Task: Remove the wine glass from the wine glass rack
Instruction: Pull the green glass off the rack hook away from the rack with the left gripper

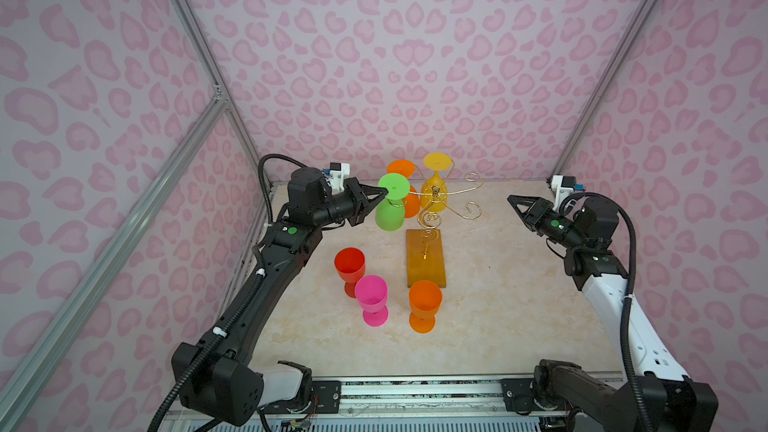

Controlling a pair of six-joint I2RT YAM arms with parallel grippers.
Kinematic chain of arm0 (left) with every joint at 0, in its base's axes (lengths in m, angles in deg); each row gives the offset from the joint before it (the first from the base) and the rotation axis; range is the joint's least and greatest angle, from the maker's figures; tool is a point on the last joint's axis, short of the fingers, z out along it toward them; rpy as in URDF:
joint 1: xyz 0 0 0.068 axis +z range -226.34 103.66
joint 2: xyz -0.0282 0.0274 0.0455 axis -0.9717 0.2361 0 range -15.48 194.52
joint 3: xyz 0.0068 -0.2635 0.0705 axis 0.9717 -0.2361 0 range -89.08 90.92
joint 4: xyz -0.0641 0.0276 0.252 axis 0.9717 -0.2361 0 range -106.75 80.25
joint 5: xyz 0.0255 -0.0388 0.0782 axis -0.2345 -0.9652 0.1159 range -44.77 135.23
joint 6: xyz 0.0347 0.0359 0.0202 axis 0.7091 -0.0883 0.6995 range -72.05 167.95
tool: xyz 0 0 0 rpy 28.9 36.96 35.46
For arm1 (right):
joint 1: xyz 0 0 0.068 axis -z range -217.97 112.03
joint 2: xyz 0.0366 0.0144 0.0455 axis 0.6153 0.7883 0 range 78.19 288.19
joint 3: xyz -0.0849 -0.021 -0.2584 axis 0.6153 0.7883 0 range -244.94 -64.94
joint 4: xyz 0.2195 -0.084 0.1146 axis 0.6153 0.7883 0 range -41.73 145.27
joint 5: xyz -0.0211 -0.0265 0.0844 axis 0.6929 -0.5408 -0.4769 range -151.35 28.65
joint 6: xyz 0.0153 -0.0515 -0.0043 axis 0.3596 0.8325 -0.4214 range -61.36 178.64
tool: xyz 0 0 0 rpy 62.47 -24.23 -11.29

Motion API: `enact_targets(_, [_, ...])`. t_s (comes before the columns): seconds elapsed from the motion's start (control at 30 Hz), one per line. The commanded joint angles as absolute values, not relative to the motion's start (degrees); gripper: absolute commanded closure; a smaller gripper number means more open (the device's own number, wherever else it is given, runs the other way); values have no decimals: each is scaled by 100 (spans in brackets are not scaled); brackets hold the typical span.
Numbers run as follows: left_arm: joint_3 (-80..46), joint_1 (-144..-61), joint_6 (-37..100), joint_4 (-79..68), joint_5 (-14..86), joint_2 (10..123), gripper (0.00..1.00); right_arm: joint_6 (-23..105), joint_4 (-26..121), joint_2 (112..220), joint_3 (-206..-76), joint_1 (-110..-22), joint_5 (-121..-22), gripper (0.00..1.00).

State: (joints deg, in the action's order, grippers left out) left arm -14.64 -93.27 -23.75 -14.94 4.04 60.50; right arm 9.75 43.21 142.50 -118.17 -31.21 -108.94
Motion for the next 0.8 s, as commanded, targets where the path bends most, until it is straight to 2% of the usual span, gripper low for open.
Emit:
enact_targets(0.0, [-1312,-9345,-2212,-1328,296,6137,97,986,4123,14244,-11792,-3120,-10935,67])
enact_targets(0.77, [-1244,-9928,-2104,-1372,155,6285,97,880,4009,14358,-11806,-3120,-10960,67])
